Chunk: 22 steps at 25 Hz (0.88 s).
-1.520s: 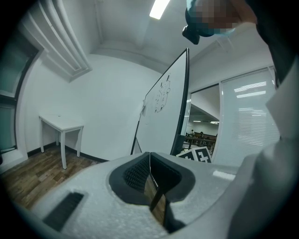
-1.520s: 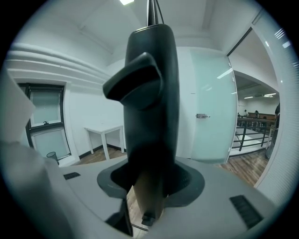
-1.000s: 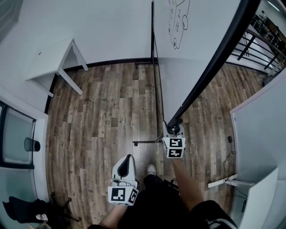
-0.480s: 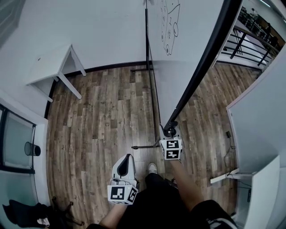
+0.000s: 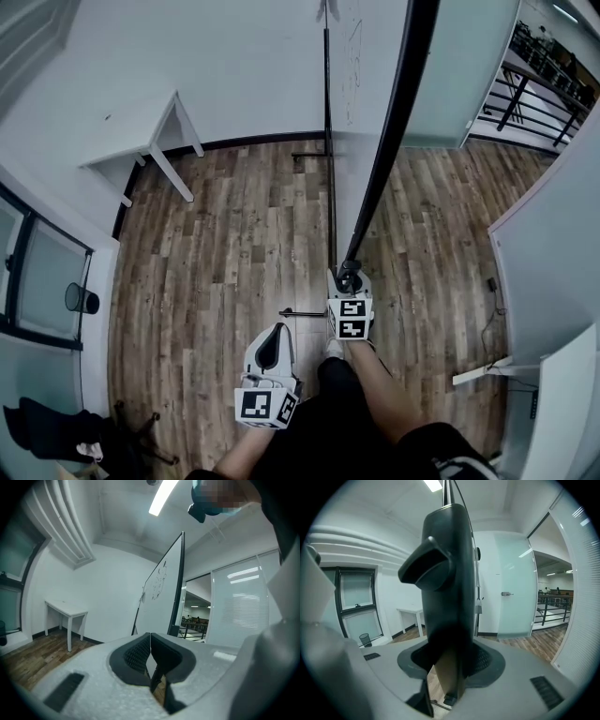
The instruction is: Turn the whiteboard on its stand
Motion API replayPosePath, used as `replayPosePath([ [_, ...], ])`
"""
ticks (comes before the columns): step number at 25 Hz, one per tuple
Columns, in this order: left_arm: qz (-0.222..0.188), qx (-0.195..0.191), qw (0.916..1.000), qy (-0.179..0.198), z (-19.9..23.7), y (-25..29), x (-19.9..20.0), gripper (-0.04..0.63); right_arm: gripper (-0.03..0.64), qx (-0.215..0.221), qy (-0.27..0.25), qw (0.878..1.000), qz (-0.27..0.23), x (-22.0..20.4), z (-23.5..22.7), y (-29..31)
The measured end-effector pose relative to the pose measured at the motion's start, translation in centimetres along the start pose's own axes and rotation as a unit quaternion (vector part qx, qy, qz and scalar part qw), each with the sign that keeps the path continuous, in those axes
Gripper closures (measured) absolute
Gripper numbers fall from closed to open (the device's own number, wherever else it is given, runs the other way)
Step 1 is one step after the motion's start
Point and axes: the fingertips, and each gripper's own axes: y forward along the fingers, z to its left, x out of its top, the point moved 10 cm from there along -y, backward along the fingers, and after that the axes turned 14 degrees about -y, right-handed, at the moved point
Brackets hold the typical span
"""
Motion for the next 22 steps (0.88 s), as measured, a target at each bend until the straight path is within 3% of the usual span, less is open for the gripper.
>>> replayPosePath([
  [15, -0.025, 0.007, 0.9996, -0.009, 2.3, -13.0, -1.3, 0.577, 0.451, -0.002, 0.001, 1.0, -0.004, -2.0, 6.5, -7.8],
  [22, -0.01, 0.004, 0.9999, -0.011, 2.9, -18.4, -1.7, 0.577, 0.451, -0.002, 0.003, 1.0, -0.002, -3.1, 8.5, -11.4],
])
